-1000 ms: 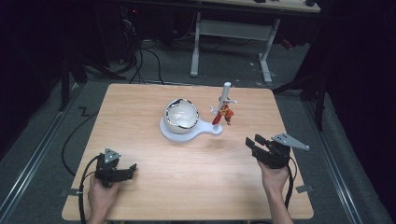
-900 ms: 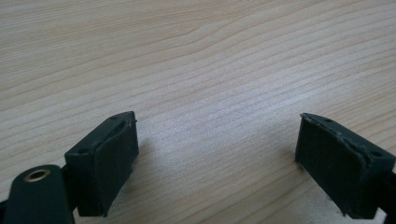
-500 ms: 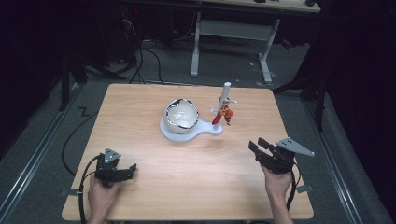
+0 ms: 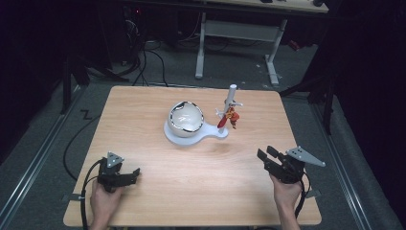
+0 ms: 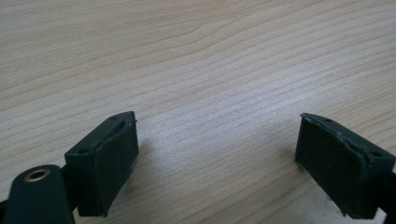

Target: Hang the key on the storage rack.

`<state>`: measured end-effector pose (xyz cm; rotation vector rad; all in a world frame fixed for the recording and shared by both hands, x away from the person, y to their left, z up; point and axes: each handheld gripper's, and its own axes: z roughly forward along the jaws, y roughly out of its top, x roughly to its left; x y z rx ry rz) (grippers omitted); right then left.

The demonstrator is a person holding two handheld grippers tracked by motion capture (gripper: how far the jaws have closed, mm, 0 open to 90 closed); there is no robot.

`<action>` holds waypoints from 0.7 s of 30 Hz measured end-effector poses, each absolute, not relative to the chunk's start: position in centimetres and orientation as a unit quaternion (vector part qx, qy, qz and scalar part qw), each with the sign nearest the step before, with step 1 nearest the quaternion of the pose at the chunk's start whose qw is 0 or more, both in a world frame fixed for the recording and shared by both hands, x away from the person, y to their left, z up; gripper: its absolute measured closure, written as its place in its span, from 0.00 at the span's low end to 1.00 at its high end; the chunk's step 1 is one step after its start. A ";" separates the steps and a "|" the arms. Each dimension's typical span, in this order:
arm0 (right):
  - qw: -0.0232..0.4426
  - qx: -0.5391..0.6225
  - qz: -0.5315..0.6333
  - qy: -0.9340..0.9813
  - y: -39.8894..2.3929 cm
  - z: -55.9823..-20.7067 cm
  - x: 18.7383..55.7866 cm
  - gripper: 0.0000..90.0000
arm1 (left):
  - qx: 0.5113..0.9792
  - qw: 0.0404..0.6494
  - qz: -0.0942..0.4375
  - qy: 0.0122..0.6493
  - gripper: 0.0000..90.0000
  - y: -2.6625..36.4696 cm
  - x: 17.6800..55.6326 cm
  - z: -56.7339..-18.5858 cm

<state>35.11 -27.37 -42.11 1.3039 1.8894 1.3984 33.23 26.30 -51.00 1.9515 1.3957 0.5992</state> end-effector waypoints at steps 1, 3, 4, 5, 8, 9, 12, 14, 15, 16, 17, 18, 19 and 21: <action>0.225 0.474 0.507 0.684 -27.4 -42.2 35.1 0.58 | 0.745 0.328 0.229 0.533 0.15 26.3 33.2 -51.0; 0.225 0.474 0.507 0.684 -27.5 -42.4 35.0 0.57 | 0.745 0.328 0.229 0.533 0.15 26.3 33.2 -51.0; 0.225 0.475 0.507 0.683 -27.6 -42.5 34.9 0.57 | 0.745 0.328 0.229 0.533 0.15 26.3 33.2 -51.0; 0.225 0.475 0.507 0.683 -27.6 -42.5 34.9 0.57 | 0.745 0.328 0.229 0.533 0.15 26.3 33.2 -51.0; 0.226 0.476 0.506 0.683 -27.7 -42.8 34.9 0.55 | 0.746 0.328 0.229 0.533 0.15 26.3 33.2 -51.0; 0.227 0.476 0.506 0.683 -27.7 -42.8 34.9 0.55 | 0.745 0.328 0.229 0.533 0.15 26.3 33.2 -51.0; 0.228 0.477 0.506 0.682 -27.7 -43.0 34.8 0.54 | 0.745 0.328 0.229 0.533 0.15 26.3 33.2 -51.0; 0.227 0.478 0.504 0.683 -27.8 -43.2 34.8 0.53 | 0.745 0.328 0.229 0.533 0.15 26.3 33.2 -51.0; 0.227 0.479 0.503 0.683 -27.8 -43.3 34.8 0.53 | 0.745 0.328 0.229 0.533 0.15 26.3 33.2 -51.0; 0.227 0.480 0.502 0.683 -27.8 -43.4 34.8 0.53 | 0.745 0.328 0.229 0.533 0.15 26.3 33.2 -51.0; 0.227 0.481 0.502 0.682 -27.9 -43.5 34.8 0.53 | 0.745 0.328 0.229 0.533 0.15 26.3 33.2 -51.0; 0.226 0.482 0.502 0.682 -28.0 -43.7 34.8 0.53 | 0.745 0.328 0.229 0.533 0.15 26.3 33.2 -51.0; 0.226 0.482 0.501 0.682 -28.0 -43.7 34.8 0.53 | 0.745 0.328 0.229 0.533 0.15 26.3 33.2 -51.0; 0.226 0.485 0.499 0.682 -28.1 -43.9 34.7 0.52 | 0.745 0.328 0.229 0.533 0.15 26.3 33.2 -51.0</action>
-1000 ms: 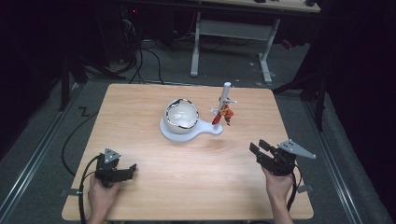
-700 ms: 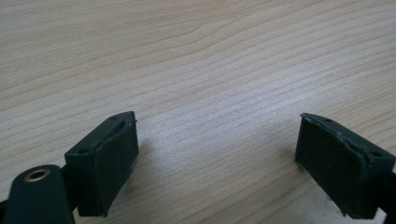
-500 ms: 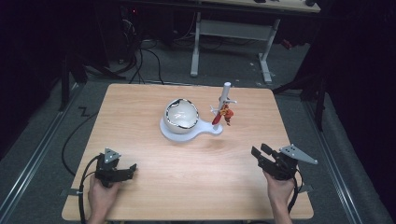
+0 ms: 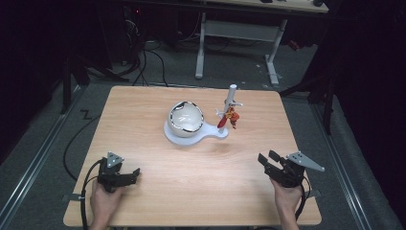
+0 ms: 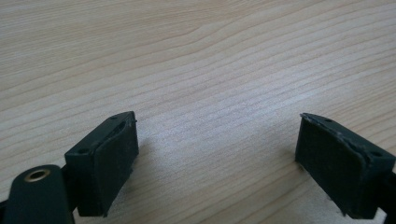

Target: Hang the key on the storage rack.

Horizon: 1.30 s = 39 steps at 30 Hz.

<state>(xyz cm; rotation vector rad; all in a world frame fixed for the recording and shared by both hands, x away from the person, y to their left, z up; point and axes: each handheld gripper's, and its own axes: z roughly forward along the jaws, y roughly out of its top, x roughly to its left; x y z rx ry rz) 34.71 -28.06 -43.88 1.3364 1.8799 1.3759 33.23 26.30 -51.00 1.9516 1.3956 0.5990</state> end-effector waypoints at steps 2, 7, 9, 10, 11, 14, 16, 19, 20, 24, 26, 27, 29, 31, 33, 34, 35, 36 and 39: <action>0.227 0.485 0.497 0.683 -28.1 -44.0 34.7 0.52 | 0.745 0.328 0.229 0.533 0.15 26.3 33.2 -51.0; 0.227 0.490 0.490 0.684 -28.3 -44.5 34.6 0.52 | 0.745 0.328 0.229 0.533 0.15 26.3 33.2 -51.0; 0.228 0.490 0.488 0.685 -28.4 -44.7 34.5 0.52 | 0.745 0.328 0.229 0.533 0.15 26.3 33.2 -51.0; 0.228 0.490 0.488 0.685 -28.4 -44.7 34.5 0.52 | 0.746 0.328 0.229 0.533 0.15 26.3 33.2 -51.0; 0.228 0.493 0.487 0.684 -28.4 -44.8 34.5 0.52 | 0.746 0.328 0.229 0.533 0.15 26.3 33.2 -51.0; 0.227 0.495 0.485 0.684 -28.5 -45.1 34.5 0.52 | 0.746 0.328 0.229 0.533 0.15 26.3 33.2 -51.0; 0.226 0.496 0.484 0.684 -28.5 -45.3 34.5 0.52 | 0.745 0.328 0.229 0.533 0.15 26.3 33.2 -51.0; 0.226 0.498 0.481 0.685 -28.5 -45.5 34.5 0.52 | 0.746 0.328 0.229 0.533 0.15 26.3 33.2 -51.0; 0.227 0.498 0.480 0.686 -28.5 -45.6 34.5 0.52 | 0.745 0.328 0.229 0.533 0.15 26.3 33.2 -51.0; 0.227 0.501 0.472 0.689 -28.5 -45.9 34.6 0.52 | 0.745 0.328 0.229 0.533 0.15 26.3 33.2 -51.0; 0.227 0.501 0.470 0.690 -28.5 -46.0 34.7 0.51 | 0.745 0.328 0.229 0.533 0.15 26.3 33.2 -51.0; 0.228 0.502 0.468 0.691 -28.5 -46.1 34.8 0.51 | 0.745 0.328 0.229 0.533 0.15 26.3 33.2 -51.0; 0.229 0.503 0.462 0.694 -28.4 -46.3 34.9 0.51 | 0.745 0.328 0.229 0.533 0.15 26.3 33.2 -51.0; 0.231 0.504 0.455 0.697 -28.3 -46.5 35.0 0.51 | 0.745 0.328 0.229 0.533 0.15 26.3 33.2 -51.0; 0.232 0.504 0.453 0.698 -28.3 -46.6 35.1 0.51 | 0.746 0.328 0.229 0.533 0.15 26.3 33.2 -51.0; 0.232 0.505 0.451 0.698 -28.3 -46.6 35.1 0.51 | 0.745 0.328 0.229 0.533 0.15 26.3 33.2 -51.0; 0.232 0.507 0.449 0.699 -28.2 -46.7 35.1 0.51 | 0.745 0.328 0.229 0.533 0.15 26.3 33.2 -51.0; 0.232 0.507 0.447 0.699 -28.2 -46.8 35.2 0.51 | 0.745 0.328 0.229 0.533 0.15 26.3 33.2 -51.0; 0.233 0.508 0.442 0.702 -28.1 -47.0 35.3 0.50 | 0.746 0.328 0.229 0.533 0.15 26.3 33.2 -51.0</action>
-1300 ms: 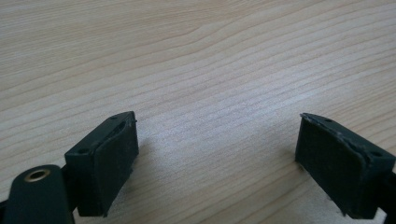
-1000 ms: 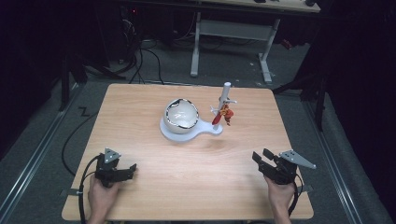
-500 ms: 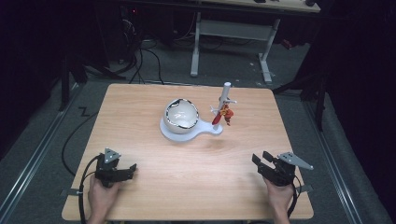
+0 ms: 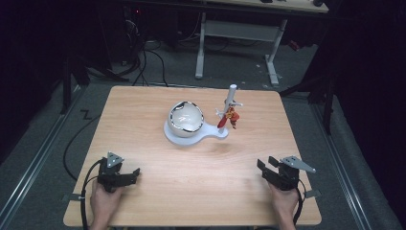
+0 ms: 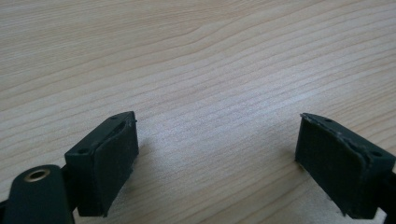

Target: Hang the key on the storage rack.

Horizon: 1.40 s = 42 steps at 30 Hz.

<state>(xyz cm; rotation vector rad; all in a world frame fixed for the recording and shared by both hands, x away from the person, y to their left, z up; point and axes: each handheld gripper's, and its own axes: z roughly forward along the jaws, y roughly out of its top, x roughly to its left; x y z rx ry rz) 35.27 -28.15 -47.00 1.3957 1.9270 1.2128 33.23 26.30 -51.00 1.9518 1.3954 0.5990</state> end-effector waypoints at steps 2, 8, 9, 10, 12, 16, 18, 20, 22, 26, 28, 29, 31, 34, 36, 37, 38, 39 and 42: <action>0.234 0.510 0.437 0.703 -28.1 -47.2 35.4 0.50 | 0.745 0.328 0.229 0.533 0.15 26.3 33.2 -51.0; 0.233 0.514 0.429 0.705 -28.1 -47.6 35.6 0.50 | 0.745 0.328 0.229 0.533 0.15 26.3 33.2 -51.0; 0.233 0.515 0.426 0.706 -28.1 -47.7 35.6 0.50 | 0.745 0.328 0.229 0.533 0.15 26.3 33.2 -51.0; 0.234 0.514 0.425 0.707 -28.1 -47.7 35.6 0.50 | 0.746 0.328 0.229 0.533 0.15 26.3 33.2 -51.0; 0.234 0.514 0.420 0.710 -28.0 -47.8 35.7 0.50 | 0.745 0.328 0.229 0.533 0.15 26.3 33.2 -51.0; 0.235 0.516 0.411 0.713 -27.8 -48.1 36.0 0.49 | 0.746 0.328 0.229 0.533 0.15 26.3 33.2 -51.0; 0.234 0.518 0.408 0.714 -27.7 -48.3 36.0 0.49 | 0.745 0.328 0.229 0.533 0.15 26.3 33.2 -51.0; 0.235 0.519 0.403 0.716 -27.6 -48.5 36.1 0.49 | 0.745 0.328 0.229 0.533 0.15 26.3 33.2 -51.0; 0.236 0.518 0.398 0.719 -27.5 -48.6 36.2 0.49 | 0.745 0.328 0.229 0.533 0.15 26.3 33.2 -51.0; 0.237 0.520 0.388 0.723 -27.3 -49.0 36.4 0.49 | 0.745 0.328 0.229 0.533 0.15 26.3 33.2 -51.0; 0.238 0.521 0.383 0.725 -27.2 -49.2 36.5 0.48 | 0.745 0.328 0.229 0.533 0.15 26.3 33.2 -51.0; 0.237 0.522 0.381 0.725 -27.2 -49.3 36.5 0.48 | 0.745 0.328 0.229 0.533 0.15 26.3 33.2 -51.0; 0.239 0.523 0.373 0.728 -27.1 -49.5 36.6 0.48 | 0.745 0.328 0.229 0.533 0.15 26.3 33.2 -51.0; 0.242 0.521 0.365 0.733 -27.0 -49.7 36.7 0.47 | 0.745 0.328 0.229 0.533 0.15 26.3 33.2 -51.0; 0.242 0.521 0.355 0.737 -26.9 -49.9 36.8 0.46 | 0.746 0.328 0.229 0.533 0.15 26.3 33.2 -51.0; 0.242 0.522 0.352 0.738 -26.8 -50.0 36.9 0.46 | 0.745 0.328 0.229 0.533 0.15 26.3 33.2 -51.0; 0.237 0.525 0.344 0.741 -26.8 -50.2 37.1 0.45 | 0.745 0.328 0.229 0.533 0.15 26.3 33.2 -51.0; 0.237 0.525 0.344 0.741 -26.8 -50.2 37.1 0.45 | 0.746 0.328 0.229 0.533 0.15 26.3 33.2 -51.0; 0.235 0.524 0.333 0.748 -26.6 -50.3 37.3 0.43 | 0.746 0.328 0.229 0.533 0.15 26.3 33.2 -51.0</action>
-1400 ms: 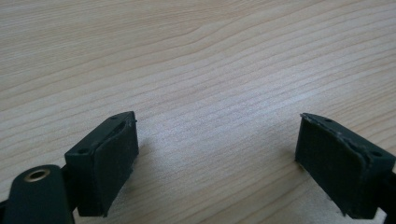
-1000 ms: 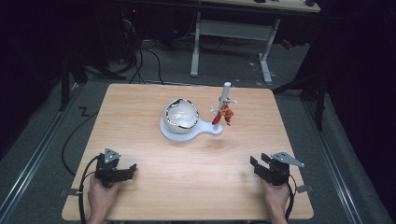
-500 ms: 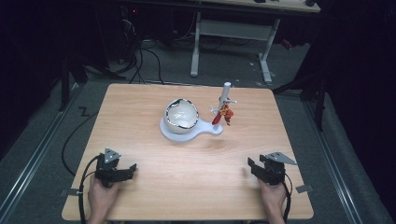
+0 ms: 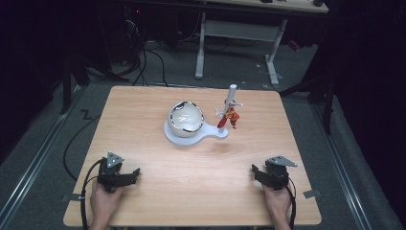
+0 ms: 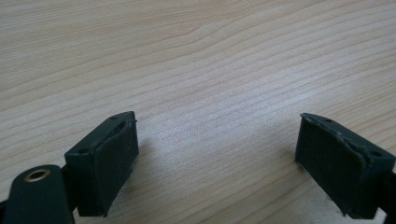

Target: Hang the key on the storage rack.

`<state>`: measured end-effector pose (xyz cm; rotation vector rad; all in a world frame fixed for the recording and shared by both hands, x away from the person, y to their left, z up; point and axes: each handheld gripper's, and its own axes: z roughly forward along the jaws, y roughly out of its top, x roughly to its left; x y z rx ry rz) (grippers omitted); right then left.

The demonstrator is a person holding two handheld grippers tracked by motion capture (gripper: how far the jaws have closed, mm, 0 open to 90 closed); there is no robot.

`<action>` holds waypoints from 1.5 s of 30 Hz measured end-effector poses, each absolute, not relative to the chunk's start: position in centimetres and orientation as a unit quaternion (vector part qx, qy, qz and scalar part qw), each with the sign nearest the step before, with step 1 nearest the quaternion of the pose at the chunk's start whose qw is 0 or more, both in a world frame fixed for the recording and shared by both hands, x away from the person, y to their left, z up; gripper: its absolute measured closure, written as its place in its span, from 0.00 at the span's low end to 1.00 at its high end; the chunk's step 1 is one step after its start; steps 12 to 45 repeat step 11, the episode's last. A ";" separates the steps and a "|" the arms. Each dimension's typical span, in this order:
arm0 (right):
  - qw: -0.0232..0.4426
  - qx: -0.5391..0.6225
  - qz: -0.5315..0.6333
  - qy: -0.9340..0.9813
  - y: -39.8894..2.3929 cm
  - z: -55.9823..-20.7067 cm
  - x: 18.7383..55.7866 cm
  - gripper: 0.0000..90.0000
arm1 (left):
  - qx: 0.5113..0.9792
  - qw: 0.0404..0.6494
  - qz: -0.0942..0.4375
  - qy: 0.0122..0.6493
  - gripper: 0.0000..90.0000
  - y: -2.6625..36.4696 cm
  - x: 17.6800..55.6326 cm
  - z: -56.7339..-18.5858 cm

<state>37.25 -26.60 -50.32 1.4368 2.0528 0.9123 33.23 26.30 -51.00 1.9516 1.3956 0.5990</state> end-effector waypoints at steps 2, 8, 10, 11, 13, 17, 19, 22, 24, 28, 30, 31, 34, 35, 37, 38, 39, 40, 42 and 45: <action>0.237 0.519 0.327 0.754 -26.4 -50.3 37.3 0.41 | 0.745 0.328 0.229 0.533 0.15 26.3 33.2 -51.0; 0.234 0.518 0.327 0.755 -26.4 -50.4 37.3 0.39 | 0.746 0.328 0.229 0.533 0.15 26.3 33.2 -51.0; 0.234 0.518 0.327 0.755 -26.4 -50.4 37.3 0.39 | 0.746 0.328 0.229 0.533 0.15 26.3 33.2 -51.0; 0.234 0.518 0.327 0.755 -26.4 -50.4 37.3 0.39 | 0.746 0.328 0.229 0.533 0.15 26.3 33.2 -51.0; 0.234 0.518 0.327 0.755 -26.4 -50.4 37.3 0.39 | 0.746 0.328 0.229 0.533 0.15 26.3 33.2 -51.0; 0.234 0.518 0.327 0.755 -26.4 -50.4 37.3 0.39 | 0.746 0.328 0.229 0.533 0.15 26.3 33.2 -51.0; 0.234 0.518 0.327 0.755 -26.4 -50.4 37.3 0.39 | 0.746 0.328 0.229 0.533 0.15 26.3 33.2 -51.0; 0.234 0.518 0.327 0.755 -26.4 -50.4 37.3 0.39 | 0.746 0.328 0.229 0.533 0.15 26.3 33.2 -51.0; 0.234 0.518 0.327 0.755 -26.4 -50.4 37.3 0.39 | 0.746 0.328 0.229 0.533 0.15 26.3 33.2 -51.0; 0.234 0.518 0.327 0.755 -26.4 -50.4 37.3 0.39 | 0.746 0.328 0.229 0.533 0.15 26.3 33.2 -51.0; 0.234 0.518 0.327 0.755 -26.4 -50.4 37.3 0.39 | 0.746 0.328 0.229 0.533 0.15 26.3 33.2 -51.0; 0.234 0.518 0.327 0.755 -26.4 -50.4 37.3 0.39 | 0.746 0.328 0.229 0.533 0.15 26.3 33.2 -51.0; 0.234 0.518 0.327 0.755 -26.4 -50.4 37.3 0.39 | 0.746 0.328 0.229 0.533 0.15 26.3 33.2 -51.0; 0.234 0.518 0.327 0.755 -26.4 -50.4 37.3 0.39 | 0.746 0.328 0.229 0.533 0.15 26.3 33.2 -51.0; 0.234 0.518 0.327 0.755 -26.4 -50.4 37.3 0.39 | 0.746 0.328 0.229 0.533 0.15 26.3 33.2 -51.0; 0.234 0.518 0.327 0.755 -26.4 -50.4 37.3 0.39 | 0.746 0.328 0.229 0.533 0.15 26.3 33.2 -51.0; 0.234 0.518 0.327 0.755 -26.4 -50.4 37.3 0.39 | 0.746 0.328 0.229 0.533 0.15 26.3 33.2 -51.0; 0.234 0.518 0.327 0.755 -26.4 -50.4 37.3 0.39 | 0.746 0.328 0.229 0.533 0.15 26.3 33.2 -51.0; 0.234 0.518 0.327 0.755 -26.4 -50.4 37.3 0.39 | 0.746 0.328 0.229 0.533 0.15 26.3 33.2 -51.0; 0.234 0.518 0.327 0.755 -26.4 -50.4 37.3 0.39 | 0.746 0.328 0.229 0.533 0.15 26.3 33.2 -51.0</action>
